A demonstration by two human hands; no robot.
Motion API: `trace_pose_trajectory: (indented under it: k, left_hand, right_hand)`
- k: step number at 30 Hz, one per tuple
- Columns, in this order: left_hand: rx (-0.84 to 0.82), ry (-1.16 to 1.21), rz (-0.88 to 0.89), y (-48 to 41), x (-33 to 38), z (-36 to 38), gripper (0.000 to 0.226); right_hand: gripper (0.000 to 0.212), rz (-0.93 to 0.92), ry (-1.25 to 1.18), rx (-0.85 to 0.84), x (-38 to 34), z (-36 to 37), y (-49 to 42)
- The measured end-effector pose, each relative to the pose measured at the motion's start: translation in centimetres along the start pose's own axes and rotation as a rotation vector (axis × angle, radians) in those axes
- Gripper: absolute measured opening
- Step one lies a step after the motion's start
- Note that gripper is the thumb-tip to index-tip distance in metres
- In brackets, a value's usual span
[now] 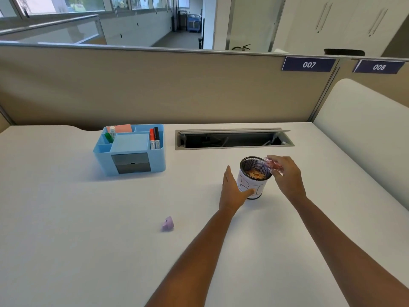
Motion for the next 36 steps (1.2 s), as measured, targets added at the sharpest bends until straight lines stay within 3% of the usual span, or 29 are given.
trace_pose_trajectory:
  k: [11, 20, 29, 36]
  left_hand:
    - [-0.007, 0.120, 0.018, -1.5, 2.0, 1.7, 0.110]
    - [0.051, 0.142, 0.083, -1.8, 2.1, 1.4, 0.087]
    - [0.047, 0.140, 0.093, -1.9, 2.2, 1.4, 0.086]
    - [0.040, 0.131, 0.081, -1.9, 2.4, 1.4, 0.087]
  right_hand:
    - [0.031, 0.062, 0.045, -0.123, 0.5, 0.5, -0.7]
    - [0.033, 0.031, 0.298, -0.316, -0.6, 1.1, -1.7]
    - [0.026, 0.190, 0.187, -0.208, -1.0, 0.0, -3.3]
    - [0.027, 0.190, 0.117, -0.153, -1.3, -0.5, -2.6]
Point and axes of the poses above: each hand's wrist, its own y-axis away from the middle knuckle, its own z-axis out of the palm, x = y × z, the point moved 8 cm from there along -y, towards the middle knuckle, and after that the axes turned 14 degrees about -y, right-handed, at the moved point
